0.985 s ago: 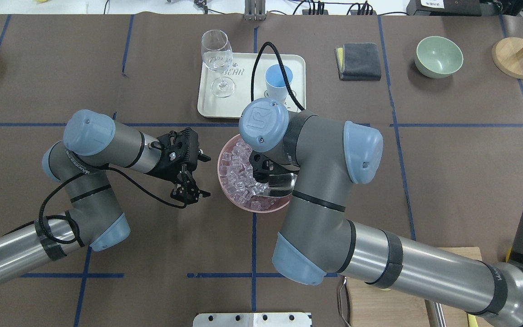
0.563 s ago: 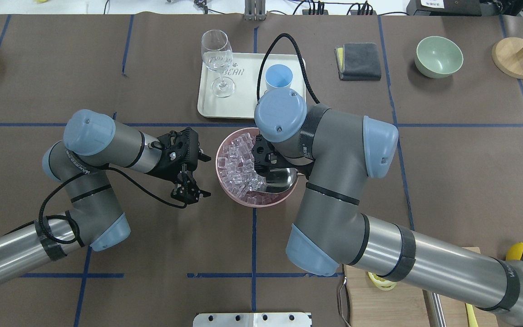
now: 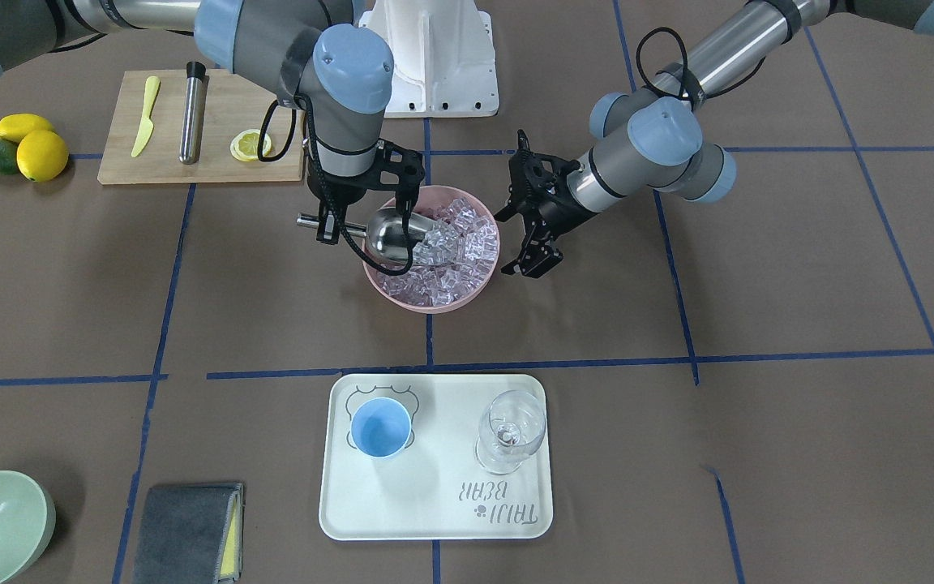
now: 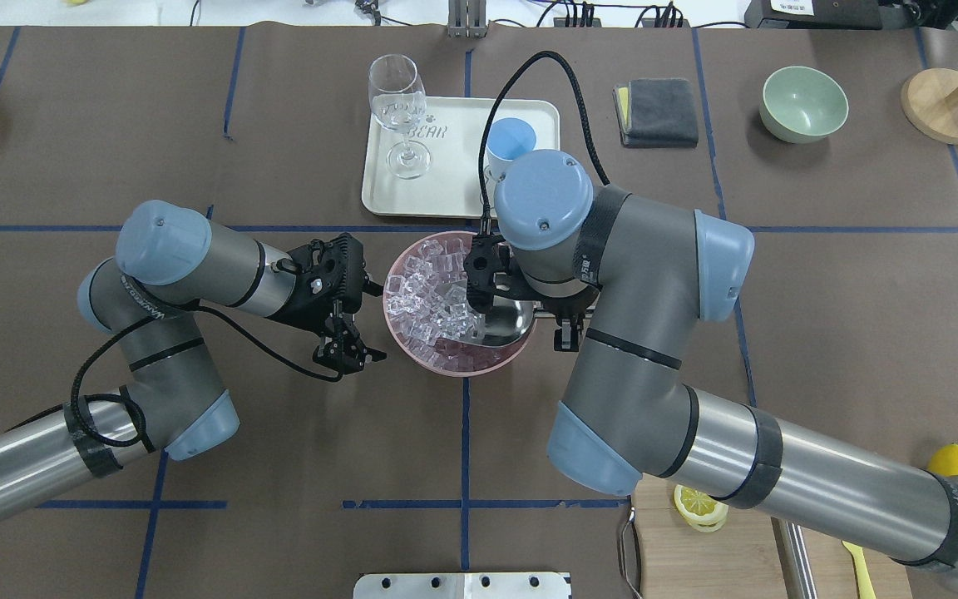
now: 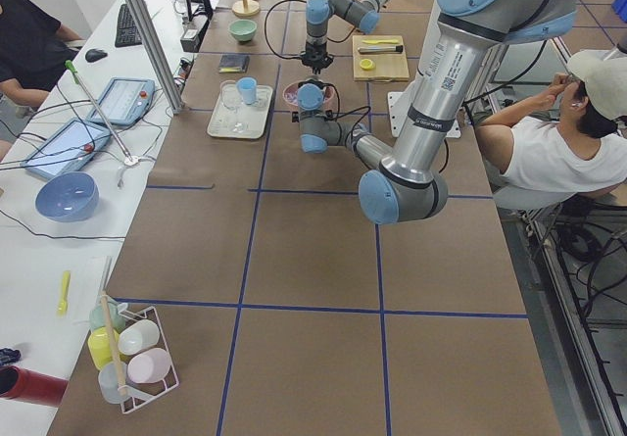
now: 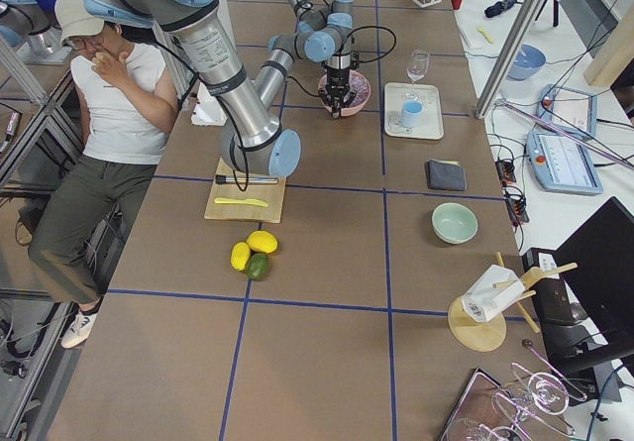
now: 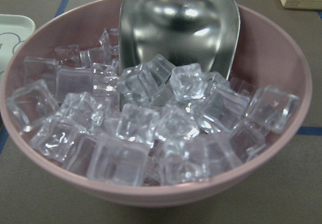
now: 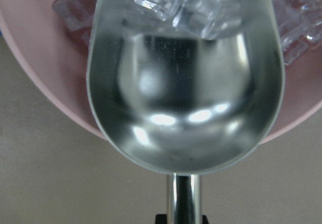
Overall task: Put ice in cup with scoop
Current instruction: 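Lift the ice-filled scoop out of the bowl toward the light-blue cup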
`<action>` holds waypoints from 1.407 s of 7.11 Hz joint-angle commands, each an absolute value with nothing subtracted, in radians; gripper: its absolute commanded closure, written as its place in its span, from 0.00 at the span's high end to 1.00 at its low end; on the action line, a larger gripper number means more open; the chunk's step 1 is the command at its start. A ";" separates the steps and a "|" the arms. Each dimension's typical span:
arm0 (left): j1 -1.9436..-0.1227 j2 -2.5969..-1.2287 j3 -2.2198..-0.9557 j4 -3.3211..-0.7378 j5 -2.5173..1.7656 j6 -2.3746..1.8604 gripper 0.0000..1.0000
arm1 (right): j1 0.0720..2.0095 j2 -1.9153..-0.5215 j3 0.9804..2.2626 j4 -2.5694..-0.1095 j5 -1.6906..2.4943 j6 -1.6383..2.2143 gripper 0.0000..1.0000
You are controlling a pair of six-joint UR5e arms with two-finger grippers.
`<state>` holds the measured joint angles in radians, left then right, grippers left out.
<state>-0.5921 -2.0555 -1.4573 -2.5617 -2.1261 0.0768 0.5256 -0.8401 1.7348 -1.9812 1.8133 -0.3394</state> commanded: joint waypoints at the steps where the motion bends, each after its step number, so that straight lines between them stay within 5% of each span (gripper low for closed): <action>1: -0.592 -2.056 -1.457 -2.562 -2.126 0.077 1.00 | 0.540 -0.867 1.775 -1.977 1.839 -0.336 0.00; 5: -0.592 -2.054 -1.457 -2.562 -2.126 0.077 1.00 | 0.564 -0.876 1.781 -1.935 1.896 -0.327 0.00; 10: -0.591 -2.056 -1.457 -2.560 -2.125 0.077 1.00 | 0.704 -0.988 1.935 -1.773 2.057 -0.198 0.00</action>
<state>-0.5919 -2.0542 -1.4574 -2.5604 -2.1246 0.0767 0.6669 -0.9820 1.8860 -1.7782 2.0256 -0.2247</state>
